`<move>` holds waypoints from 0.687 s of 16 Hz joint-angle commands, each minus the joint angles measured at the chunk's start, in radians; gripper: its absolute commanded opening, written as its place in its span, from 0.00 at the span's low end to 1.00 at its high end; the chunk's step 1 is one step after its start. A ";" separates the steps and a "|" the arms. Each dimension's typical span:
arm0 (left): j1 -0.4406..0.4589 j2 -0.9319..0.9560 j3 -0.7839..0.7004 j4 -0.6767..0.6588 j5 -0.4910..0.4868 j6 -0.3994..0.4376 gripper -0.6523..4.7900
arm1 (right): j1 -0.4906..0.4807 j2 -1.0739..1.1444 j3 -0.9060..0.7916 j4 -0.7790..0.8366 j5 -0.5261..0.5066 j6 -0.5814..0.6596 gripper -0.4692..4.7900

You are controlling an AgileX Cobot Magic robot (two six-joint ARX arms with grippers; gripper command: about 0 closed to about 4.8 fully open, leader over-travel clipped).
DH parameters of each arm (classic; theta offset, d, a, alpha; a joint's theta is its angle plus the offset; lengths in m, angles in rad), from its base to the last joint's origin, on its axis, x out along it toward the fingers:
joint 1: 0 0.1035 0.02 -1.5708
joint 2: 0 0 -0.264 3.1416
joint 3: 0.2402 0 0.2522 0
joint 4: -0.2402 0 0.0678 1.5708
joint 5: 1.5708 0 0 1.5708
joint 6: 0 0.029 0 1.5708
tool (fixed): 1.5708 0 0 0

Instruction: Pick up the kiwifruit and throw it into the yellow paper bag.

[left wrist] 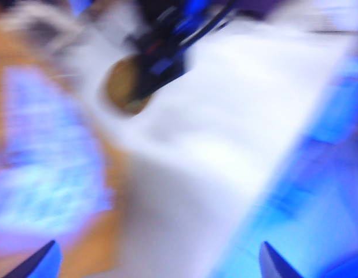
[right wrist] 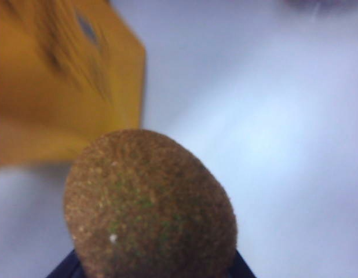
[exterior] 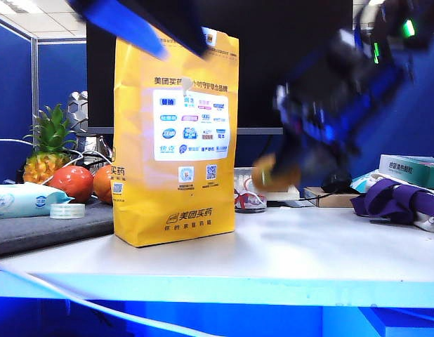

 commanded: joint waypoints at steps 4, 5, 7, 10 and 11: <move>0.003 -0.268 0.089 0.023 -0.129 0.008 1.00 | -0.029 -0.120 0.255 -0.165 0.010 -0.022 0.41; 0.003 -0.301 0.089 0.021 -0.129 0.019 1.00 | -0.029 -0.150 0.274 -0.160 0.007 -0.024 0.41; 0.003 -0.377 0.088 -0.026 -0.137 0.047 1.00 | -0.029 -0.198 0.320 -0.147 -0.087 -0.024 0.41; 0.004 -0.406 0.088 -0.130 -0.192 0.072 1.00 | -0.013 -0.255 0.397 -0.148 -0.235 0.025 0.45; 0.004 -0.403 0.086 -0.154 -0.191 0.072 1.00 | 0.003 -0.267 0.401 -0.146 -0.266 0.030 0.45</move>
